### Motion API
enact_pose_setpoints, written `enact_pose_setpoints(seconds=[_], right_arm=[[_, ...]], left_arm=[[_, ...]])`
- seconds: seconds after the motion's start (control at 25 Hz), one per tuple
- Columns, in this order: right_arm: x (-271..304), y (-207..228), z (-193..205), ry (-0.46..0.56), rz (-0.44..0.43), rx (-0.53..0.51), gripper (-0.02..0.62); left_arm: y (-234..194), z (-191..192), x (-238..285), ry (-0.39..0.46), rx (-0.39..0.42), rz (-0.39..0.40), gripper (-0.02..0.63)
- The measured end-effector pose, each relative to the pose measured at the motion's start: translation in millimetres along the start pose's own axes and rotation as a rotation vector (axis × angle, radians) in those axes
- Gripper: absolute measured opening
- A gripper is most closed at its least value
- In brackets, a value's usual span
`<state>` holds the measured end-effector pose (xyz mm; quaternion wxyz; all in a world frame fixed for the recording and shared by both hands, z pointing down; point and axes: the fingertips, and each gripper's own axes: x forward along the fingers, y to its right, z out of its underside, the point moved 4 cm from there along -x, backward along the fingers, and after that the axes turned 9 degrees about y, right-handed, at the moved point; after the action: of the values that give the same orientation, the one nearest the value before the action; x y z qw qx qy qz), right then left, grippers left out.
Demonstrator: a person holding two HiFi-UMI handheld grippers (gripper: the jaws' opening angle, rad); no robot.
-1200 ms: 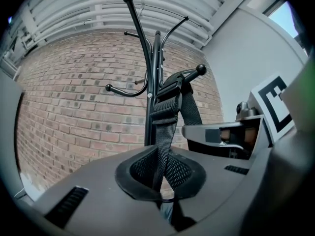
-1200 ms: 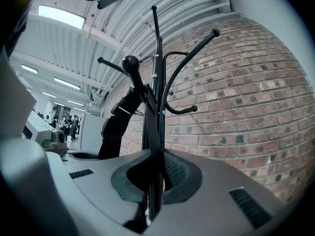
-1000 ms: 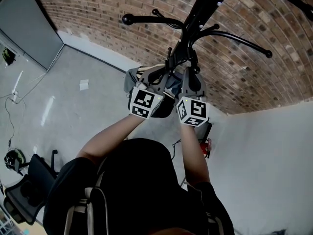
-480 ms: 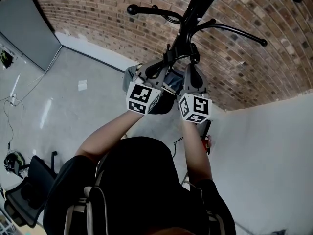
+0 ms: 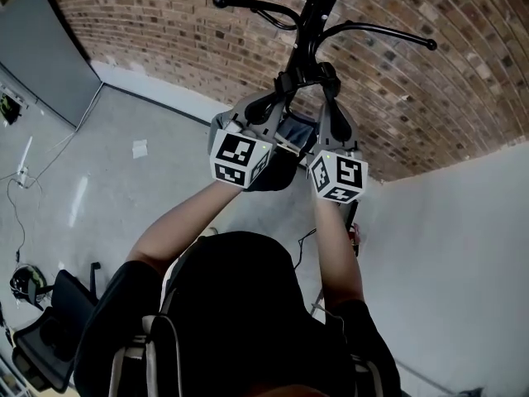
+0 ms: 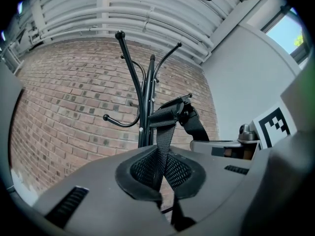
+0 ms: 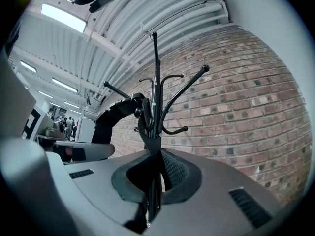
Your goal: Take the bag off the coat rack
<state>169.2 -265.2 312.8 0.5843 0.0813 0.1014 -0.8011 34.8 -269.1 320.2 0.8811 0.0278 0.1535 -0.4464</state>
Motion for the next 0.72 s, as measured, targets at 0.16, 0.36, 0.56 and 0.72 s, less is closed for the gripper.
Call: enact_pose_setpoints(seconds=[0.16,0.36,0.56,0.72], right_arm=[[-5,3,-10,0.012,0.014,0.006,0.02],[-11,3,-22,0.039,0.021,-0.009,0.02],[-22,0,-31,0.056,0.03,-0.005,0.02],[-29,-2,-34,0.059,0.034,-0.012,0.02]], left_arm=[[0,-11,-1,0.015,-0.003,-0.004,0.02],[3,-22,-4,0.037,-0.008,-0.01,0.02],[4,-30,-15,0.043,-0.008,-0.027,0.02],[5,-35,-25,0.044,0.004,-0.034,0.02]])
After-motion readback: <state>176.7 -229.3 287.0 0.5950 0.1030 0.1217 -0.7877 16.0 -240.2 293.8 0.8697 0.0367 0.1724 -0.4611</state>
